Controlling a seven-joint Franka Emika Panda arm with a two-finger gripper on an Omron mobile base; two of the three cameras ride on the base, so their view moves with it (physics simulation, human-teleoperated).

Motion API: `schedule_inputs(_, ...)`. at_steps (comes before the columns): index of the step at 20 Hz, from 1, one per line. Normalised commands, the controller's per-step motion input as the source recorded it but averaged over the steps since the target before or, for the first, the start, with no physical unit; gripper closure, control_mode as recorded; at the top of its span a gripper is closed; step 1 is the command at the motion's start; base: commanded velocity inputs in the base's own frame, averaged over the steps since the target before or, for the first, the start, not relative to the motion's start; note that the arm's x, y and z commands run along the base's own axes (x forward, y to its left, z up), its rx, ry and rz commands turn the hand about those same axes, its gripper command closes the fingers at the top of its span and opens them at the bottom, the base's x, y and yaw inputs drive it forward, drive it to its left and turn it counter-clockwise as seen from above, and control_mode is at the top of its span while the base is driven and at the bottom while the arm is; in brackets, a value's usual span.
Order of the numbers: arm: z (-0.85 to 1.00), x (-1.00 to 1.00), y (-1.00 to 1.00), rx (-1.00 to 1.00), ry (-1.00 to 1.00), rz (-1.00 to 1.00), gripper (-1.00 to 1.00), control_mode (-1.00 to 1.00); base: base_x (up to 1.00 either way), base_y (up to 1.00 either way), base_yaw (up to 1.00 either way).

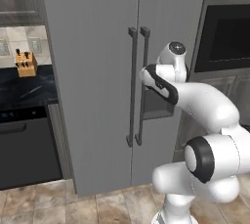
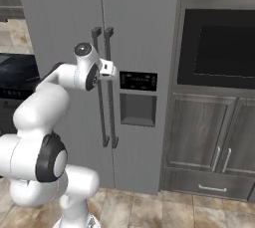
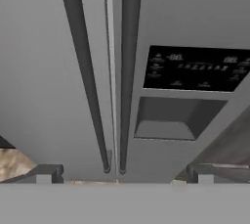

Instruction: Retrieve the butter from the fridge and place it on a plate on the dining table. Then retrieve the butter knife by the fridge and place it near the plate.

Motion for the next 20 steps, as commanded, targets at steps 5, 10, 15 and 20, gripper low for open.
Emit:
schedule_inputs(5,0.0,0.53,0.0,0.05,-0.02,0.0,-1.0,-1.0,0.0,0.0,0.0)
schedule_inputs(10,0.0,0.6,0.0,0.0,0.0,0.0,-1.0,-1.0,0.0,0.0,0.0)
schedule_inputs(15,0.0,0.57,0.0,0.0,0.0,0.0,-1.0,-1.0,0.0,0.0,0.0)
schedule_inputs(20,0.0,0.52,0.0,0.0,-0.03,0.0,-1.0,-1.0,0.0,0.0,0.0)
